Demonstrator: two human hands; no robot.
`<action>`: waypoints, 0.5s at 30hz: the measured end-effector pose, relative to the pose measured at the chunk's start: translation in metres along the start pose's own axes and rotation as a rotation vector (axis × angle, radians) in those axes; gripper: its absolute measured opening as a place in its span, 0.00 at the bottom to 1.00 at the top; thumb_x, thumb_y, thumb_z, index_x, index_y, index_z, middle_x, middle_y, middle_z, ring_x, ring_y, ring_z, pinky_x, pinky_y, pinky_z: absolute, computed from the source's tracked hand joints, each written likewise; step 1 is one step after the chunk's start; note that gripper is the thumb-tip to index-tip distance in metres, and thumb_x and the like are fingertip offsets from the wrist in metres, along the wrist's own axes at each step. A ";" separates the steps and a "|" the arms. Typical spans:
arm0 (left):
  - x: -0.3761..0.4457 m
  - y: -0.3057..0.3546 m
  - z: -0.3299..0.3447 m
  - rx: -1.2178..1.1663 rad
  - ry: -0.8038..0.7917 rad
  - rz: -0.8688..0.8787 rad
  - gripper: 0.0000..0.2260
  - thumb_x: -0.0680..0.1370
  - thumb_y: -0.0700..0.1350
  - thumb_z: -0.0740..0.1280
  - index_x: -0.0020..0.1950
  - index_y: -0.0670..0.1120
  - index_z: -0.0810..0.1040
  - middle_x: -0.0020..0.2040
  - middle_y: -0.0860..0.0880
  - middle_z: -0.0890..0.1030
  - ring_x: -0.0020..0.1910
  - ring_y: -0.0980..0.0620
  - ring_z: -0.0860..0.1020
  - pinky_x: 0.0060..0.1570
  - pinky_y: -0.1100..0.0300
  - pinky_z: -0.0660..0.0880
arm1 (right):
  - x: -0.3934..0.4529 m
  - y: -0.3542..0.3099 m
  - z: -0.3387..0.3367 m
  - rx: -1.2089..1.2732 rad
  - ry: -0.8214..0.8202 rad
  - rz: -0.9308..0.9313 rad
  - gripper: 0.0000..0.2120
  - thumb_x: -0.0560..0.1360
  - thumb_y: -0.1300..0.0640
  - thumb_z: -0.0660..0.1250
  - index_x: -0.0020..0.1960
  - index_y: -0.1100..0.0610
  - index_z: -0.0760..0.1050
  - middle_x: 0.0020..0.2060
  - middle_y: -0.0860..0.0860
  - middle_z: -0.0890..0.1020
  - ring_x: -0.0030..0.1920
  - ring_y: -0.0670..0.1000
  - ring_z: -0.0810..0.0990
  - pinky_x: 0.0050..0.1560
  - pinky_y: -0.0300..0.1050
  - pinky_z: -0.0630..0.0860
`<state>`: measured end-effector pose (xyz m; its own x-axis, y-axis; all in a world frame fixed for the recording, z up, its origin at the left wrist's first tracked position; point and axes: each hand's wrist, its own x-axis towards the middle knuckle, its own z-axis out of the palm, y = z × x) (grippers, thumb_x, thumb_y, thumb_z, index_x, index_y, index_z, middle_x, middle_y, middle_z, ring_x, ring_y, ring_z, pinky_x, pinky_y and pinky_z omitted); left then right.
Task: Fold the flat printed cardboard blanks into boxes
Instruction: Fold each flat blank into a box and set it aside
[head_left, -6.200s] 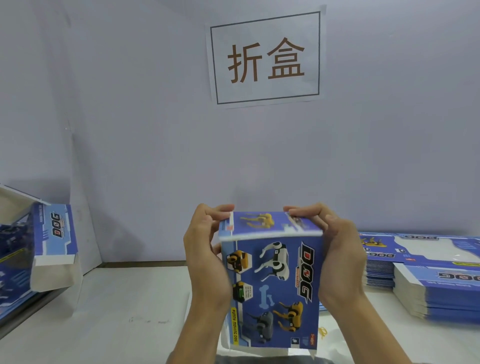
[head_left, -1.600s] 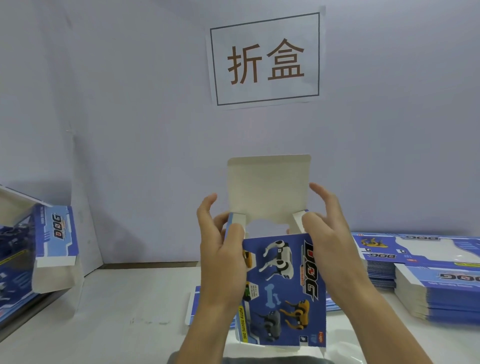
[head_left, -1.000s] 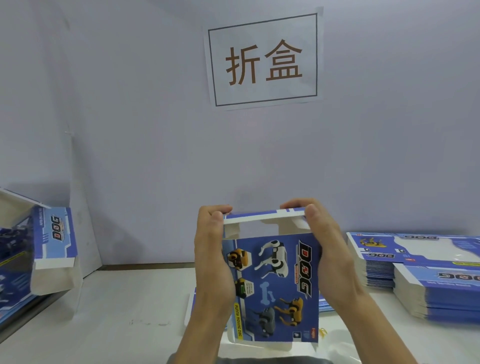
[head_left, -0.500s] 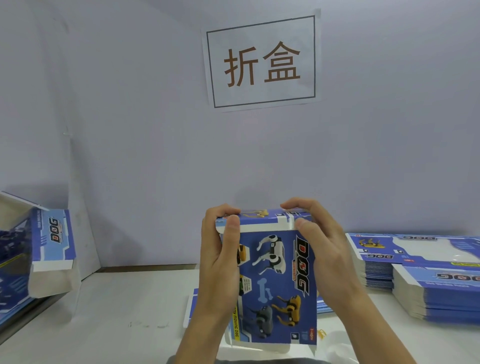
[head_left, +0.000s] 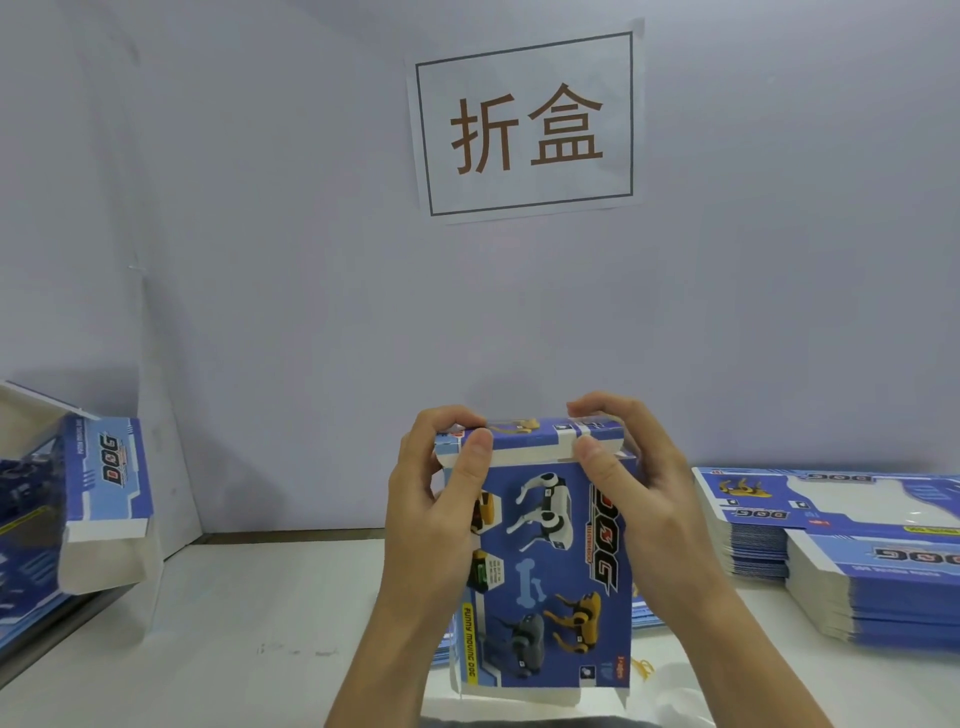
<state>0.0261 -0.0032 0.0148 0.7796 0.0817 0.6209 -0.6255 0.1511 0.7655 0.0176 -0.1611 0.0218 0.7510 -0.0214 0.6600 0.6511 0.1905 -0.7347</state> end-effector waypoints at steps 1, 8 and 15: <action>0.000 0.000 -0.001 0.005 -0.004 -0.008 0.09 0.74 0.55 0.66 0.51 0.54 0.77 0.56 0.39 0.80 0.56 0.39 0.83 0.39 0.47 0.83 | 0.000 0.000 -0.001 0.008 -0.011 0.006 0.07 0.76 0.51 0.67 0.54 0.47 0.76 0.44 0.44 0.85 0.45 0.53 0.87 0.32 0.42 0.81; 0.002 0.004 -0.010 -0.032 -0.064 -0.035 0.10 0.71 0.55 0.75 0.48 0.53 0.82 0.60 0.43 0.78 0.58 0.37 0.81 0.49 0.36 0.80 | 0.002 0.006 -0.008 0.105 -0.045 0.078 0.08 0.71 0.52 0.71 0.49 0.52 0.78 0.53 0.44 0.84 0.47 0.57 0.87 0.35 0.45 0.82; 0.002 0.006 -0.007 -0.107 -0.065 -0.073 0.06 0.70 0.53 0.74 0.43 0.52 0.84 0.57 0.53 0.78 0.60 0.38 0.80 0.48 0.41 0.82 | 0.004 0.012 -0.016 0.230 -0.010 0.160 0.04 0.67 0.59 0.69 0.42 0.55 0.80 0.60 0.49 0.80 0.49 0.59 0.86 0.36 0.47 0.82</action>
<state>0.0240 0.0053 0.0196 0.8171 0.0027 0.5765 -0.5574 0.2592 0.7887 0.0296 -0.1745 0.0131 0.8402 0.0362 0.5411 0.4816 0.4087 -0.7752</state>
